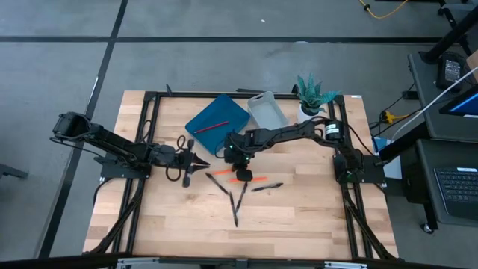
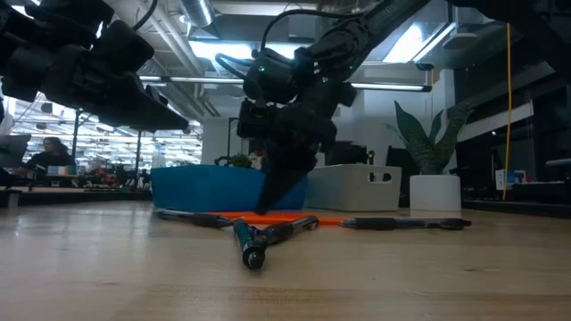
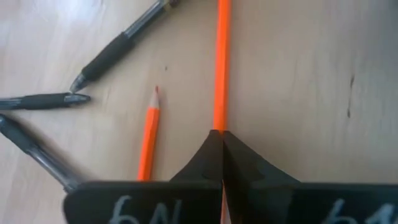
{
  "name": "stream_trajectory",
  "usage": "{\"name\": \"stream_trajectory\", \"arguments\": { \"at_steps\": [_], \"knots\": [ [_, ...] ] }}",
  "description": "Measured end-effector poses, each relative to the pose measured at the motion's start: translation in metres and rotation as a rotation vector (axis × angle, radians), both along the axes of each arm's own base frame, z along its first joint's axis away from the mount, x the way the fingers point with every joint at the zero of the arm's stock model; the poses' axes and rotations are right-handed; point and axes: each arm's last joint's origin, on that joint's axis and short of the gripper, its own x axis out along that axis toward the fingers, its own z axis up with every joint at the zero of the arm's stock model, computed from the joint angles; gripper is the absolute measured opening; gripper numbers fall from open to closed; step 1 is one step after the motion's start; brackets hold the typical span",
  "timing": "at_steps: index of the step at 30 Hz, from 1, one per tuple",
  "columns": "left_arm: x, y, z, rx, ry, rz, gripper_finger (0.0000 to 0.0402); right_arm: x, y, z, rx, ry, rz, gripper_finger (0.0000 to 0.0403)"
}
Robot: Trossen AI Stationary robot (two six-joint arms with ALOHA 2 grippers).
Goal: Sort pens & pencils
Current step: Put the orange pencil into the blue bin
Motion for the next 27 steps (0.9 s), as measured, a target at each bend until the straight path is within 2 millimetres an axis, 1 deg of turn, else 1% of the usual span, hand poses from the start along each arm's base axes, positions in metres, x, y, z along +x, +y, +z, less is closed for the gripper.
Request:
{"name": "stream_trajectory", "arguments": {
  "at_steps": [10, 15, 19, 22, 27],
  "knots": [
    [0.000, 0.000, 0.002, 0.004, -0.017, 0.015, 0.0027, 0.012, 0.004, 0.003, 0.004, -0.145, 0.046, 0.0000],
    [0.000, 0.000, 0.002, 0.002, -0.017, 0.016, 0.0027, 0.020, 0.009, 0.009, -0.004, -0.251, 0.069, 0.0000],
    [0.000, 0.000, 0.001, -0.003, -0.017, 0.017, 0.0027, 0.020, 0.012, 0.010, 0.027, -0.242, 0.049, 0.0005],
    [0.000, 0.000, 0.001, -0.003, -0.017, 0.017, 0.0027, 0.020, 0.014, 0.011, 0.075, -0.243, 0.077, 0.0013],
    [0.000, 0.000, 0.001, -0.010, -0.017, 0.019, 0.0027, 0.021, 0.014, 0.013, 0.080, -0.265, 0.082, 0.0014]
  ]
}}
